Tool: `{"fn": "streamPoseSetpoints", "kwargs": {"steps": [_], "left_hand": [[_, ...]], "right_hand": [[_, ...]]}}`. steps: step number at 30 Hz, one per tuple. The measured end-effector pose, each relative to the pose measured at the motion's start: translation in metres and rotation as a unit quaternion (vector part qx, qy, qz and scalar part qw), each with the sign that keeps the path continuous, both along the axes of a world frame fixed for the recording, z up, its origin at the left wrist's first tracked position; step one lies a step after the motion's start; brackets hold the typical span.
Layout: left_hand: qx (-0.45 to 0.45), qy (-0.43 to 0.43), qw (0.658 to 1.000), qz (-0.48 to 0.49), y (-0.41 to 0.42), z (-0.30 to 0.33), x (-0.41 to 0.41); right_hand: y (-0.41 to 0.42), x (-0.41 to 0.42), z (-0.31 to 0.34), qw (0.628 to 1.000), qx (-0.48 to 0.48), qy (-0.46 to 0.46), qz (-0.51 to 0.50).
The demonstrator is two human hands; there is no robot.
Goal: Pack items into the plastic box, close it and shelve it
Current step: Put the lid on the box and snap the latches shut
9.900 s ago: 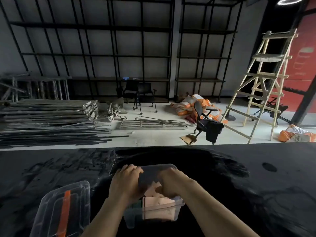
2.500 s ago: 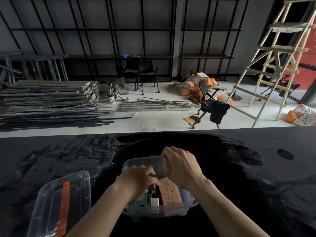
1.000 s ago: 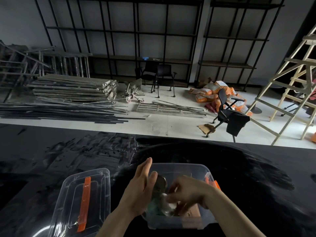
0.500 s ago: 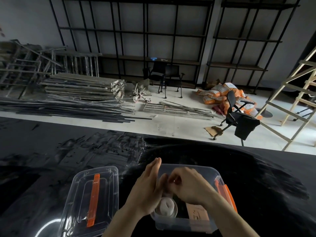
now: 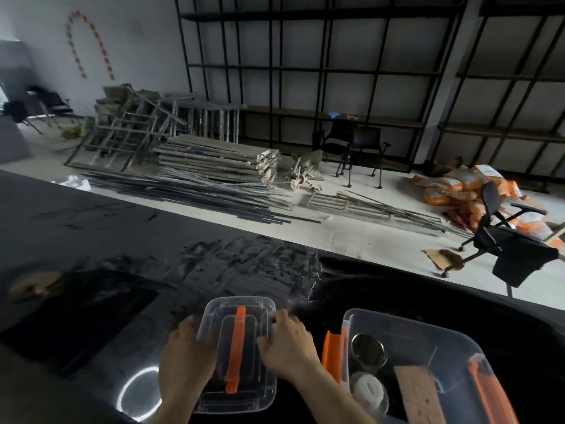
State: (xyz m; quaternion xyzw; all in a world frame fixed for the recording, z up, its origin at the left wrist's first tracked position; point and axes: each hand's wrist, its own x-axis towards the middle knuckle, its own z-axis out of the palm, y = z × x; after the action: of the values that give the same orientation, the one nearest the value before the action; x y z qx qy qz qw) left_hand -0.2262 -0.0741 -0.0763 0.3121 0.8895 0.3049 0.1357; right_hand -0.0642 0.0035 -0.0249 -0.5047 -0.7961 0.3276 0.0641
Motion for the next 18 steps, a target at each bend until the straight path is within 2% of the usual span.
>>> {"fn": "streamPoseSetpoints", "kwargs": {"steps": [3, 6, 9, 14, 18], "left_hand": [[-0.049, -0.034, 0.998, 0.002, -0.014, -0.007, -0.006], [-0.053, -0.056, 0.997, -0.019, -0.020, -0.007, -0.007], [-0.034, -0.088, 0.996, 0.010, -0.021, -0.003, -0.008], [0.089, -0.160, 0.979, 0.089, -0.011, 0.018, -0.016], [0.195, -0.246, 0.947, 0.060, 0.013, 0.057, -0.014]], "right_hand": [[-0.003, -0.012, -0.024, 0.995, -0.077, -0.046, -0.046], [-0.004, -0.019, -0.031, 0.991, -0.093, -0.032, -0.086], [0.000, -0.021, -0.030, 0.986, -0.113, -0.001, -0.126], [0.014, -0.017, -0.013, 0.976, -0.089, 0.075, -0.183], [0.036, -0.004, 0.022, 0.951, -0.062, 0.187, -0.237]]}}
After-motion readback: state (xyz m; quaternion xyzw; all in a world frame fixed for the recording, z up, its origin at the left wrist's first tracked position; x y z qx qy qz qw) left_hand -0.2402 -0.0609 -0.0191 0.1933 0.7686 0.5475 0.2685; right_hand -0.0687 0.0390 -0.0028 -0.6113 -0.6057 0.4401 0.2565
